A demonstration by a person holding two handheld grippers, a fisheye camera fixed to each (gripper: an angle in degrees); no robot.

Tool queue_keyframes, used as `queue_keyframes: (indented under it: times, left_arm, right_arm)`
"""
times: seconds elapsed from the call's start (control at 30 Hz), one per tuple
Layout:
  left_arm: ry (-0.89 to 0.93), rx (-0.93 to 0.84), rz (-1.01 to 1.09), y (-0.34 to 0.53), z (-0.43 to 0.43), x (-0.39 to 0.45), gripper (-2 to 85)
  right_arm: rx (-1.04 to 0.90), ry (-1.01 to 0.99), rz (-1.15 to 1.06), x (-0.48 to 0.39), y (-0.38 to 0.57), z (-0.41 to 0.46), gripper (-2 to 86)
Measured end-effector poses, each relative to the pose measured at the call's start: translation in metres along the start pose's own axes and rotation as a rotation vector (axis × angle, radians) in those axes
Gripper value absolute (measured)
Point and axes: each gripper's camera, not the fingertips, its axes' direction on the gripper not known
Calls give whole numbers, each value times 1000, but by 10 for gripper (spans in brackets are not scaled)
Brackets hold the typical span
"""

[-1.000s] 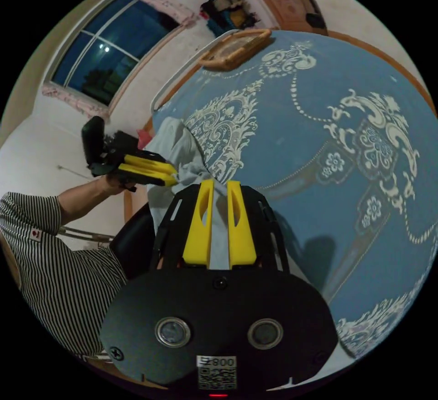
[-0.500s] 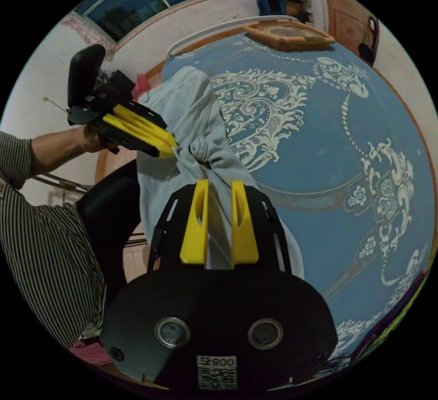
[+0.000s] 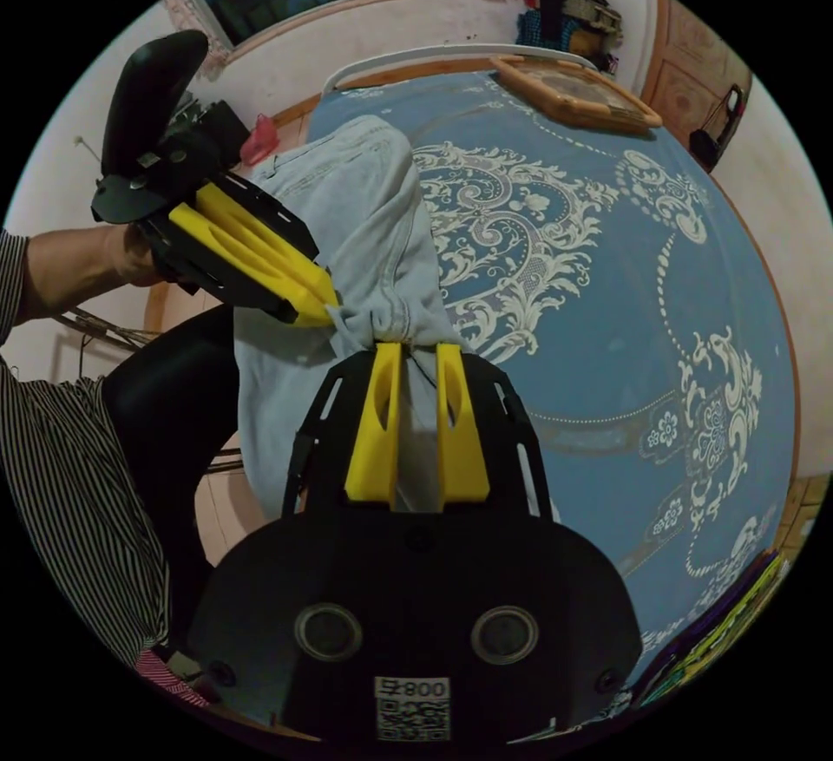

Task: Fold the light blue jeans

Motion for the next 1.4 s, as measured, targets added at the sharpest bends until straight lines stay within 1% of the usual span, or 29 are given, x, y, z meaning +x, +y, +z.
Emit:
queue_keyframes:
  times: [0.07,0.2,0.37,0.43,0.5,0.6,0.63,0.7,0.73,0.83,0.87,0.93,1.03,1.07,1.17,1.2,1.3,1.4]
  left_arm:
    - [1,27,-11,-1,-7,-5,6]
    - [8,90,-28,-4,-19,-14,7]
    - [11,158,-78,-17,-22,-34,8]
    - [10,164,-107,-24,-16,-43,8]
    - [17,150,-129,-33,-6,-52,9]
    - [-8,83,-147,-50,15,-62,11]
    - [-35,33,-149,-56,26,-65,12]
    - [-44,-7,-150,-65,36,-66,14]
    - [-26,8,-155,-69,35,-66,16]
    - [31,149,-152,-77,19,-64,28]
    - [24,184,-158,-81,16,-64,39]
    - [-12,177,-154,-93,21,-66,58]
    - [-28,49,-143,-120,50,-76,76]
    - [-44,1,-146,-129,62,-79,76]
    - [-60,-70,-144,-149,80,-83,49]
    - [-61,-75,-141,-152,81,-83,43]
    - [-59,-13,-166,-161,75,-84,26]
    - [-49,-15,-206,-169,87,-85,21]
  right_arm:
    - [6,31,-11,2,-11,-1,33]
    - [84,66,34,23,-31,-20,15]
    - [86,37,109,67,-52,-28,8]
    - [66,-20,175,94,-59,-26,7]
    - [43,-74,226,116,-62,-20,7]
    - [-13,-190,317,152,-64,-4,7]
    - [-30,-228,346,164,-64,1,7]
    - [-62,-258,370,177,-64,8,7]
    - [-84,-269,375,184,-64,10,7]
    - [-86,-300,376,198,-59,10,8]
    - [-88,-306,374,200,-57,10,8]
    - [-86,-360,388,212,-48,11,8]
    - [-27,-452,414,229,-26,1,8]
    - [-10,-446,418,231,-20,-3,8]
    - [57,-377,460,244,18,-31,10]
    - [89,-362,468,247,38,-44,14]
    - [142,-303,496,245,93,-71,22]
    - [138,-248,519,231,144,-85,24]
